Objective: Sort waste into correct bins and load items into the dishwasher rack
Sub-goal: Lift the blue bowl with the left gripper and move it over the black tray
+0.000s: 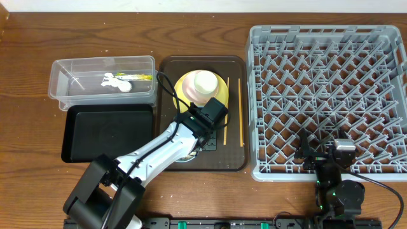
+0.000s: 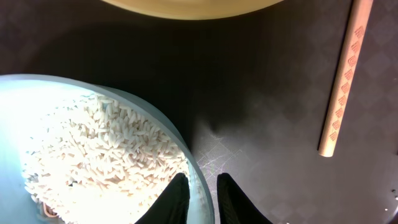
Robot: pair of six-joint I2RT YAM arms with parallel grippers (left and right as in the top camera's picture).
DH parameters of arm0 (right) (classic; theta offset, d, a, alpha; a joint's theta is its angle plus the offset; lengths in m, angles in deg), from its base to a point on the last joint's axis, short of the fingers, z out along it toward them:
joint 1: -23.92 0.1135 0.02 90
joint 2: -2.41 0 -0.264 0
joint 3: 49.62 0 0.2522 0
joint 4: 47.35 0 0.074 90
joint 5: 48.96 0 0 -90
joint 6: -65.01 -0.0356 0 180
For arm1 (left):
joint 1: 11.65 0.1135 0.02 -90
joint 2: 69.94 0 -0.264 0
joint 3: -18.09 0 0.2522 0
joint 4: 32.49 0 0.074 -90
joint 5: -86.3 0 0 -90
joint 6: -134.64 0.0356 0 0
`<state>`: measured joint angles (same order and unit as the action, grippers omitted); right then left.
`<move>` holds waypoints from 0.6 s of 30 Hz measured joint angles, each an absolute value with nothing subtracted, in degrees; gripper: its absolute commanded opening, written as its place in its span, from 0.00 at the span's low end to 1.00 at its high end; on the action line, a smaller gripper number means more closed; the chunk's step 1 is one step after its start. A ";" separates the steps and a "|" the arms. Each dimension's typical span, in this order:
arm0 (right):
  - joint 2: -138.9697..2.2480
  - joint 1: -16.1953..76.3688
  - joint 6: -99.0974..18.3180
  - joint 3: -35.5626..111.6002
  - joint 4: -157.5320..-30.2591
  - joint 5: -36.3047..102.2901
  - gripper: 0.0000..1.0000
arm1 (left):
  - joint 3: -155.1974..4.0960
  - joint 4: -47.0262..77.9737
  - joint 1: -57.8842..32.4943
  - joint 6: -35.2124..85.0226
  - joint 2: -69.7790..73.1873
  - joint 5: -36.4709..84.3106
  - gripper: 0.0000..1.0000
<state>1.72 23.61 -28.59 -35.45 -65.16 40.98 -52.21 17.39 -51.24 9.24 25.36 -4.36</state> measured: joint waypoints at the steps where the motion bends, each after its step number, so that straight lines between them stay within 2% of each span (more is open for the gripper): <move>1: 1.72 23.61 -28.59 -35.45 -65.16 40.98 0.99 | -52.21 17.36 -51.24 9.18 25.36 -4.38 0.19; 6: 1.72 23.61 -28.59 -35.45 -65.16 40.98 0.99 | -52.21 17.28 -51.26 8.79 25.36 -4.54 0.19; 7: 1.72 23.61 -28.59 -35.45 -65.16 40.98 0.99 | -52.21 17.28 -51.33 8.79 25.36 -4.54 0.15; 10: 1.72 23.61 -28.59 -35.45 -65.16 40.98 0.99 | -52.21 17.26 -51.87 8.55 25.36 -4.63 0.12; 18: 1.72 23.61 -28.59 -35.45 -65.16 40.98 0.99 | -52.19 17.26 -52.38 8.57 25.36 -5.02 0.11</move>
<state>1.72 23.61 -28.59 -35.45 -65.16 40.98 -52.19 17.26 -52.38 8.57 25.36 -5.02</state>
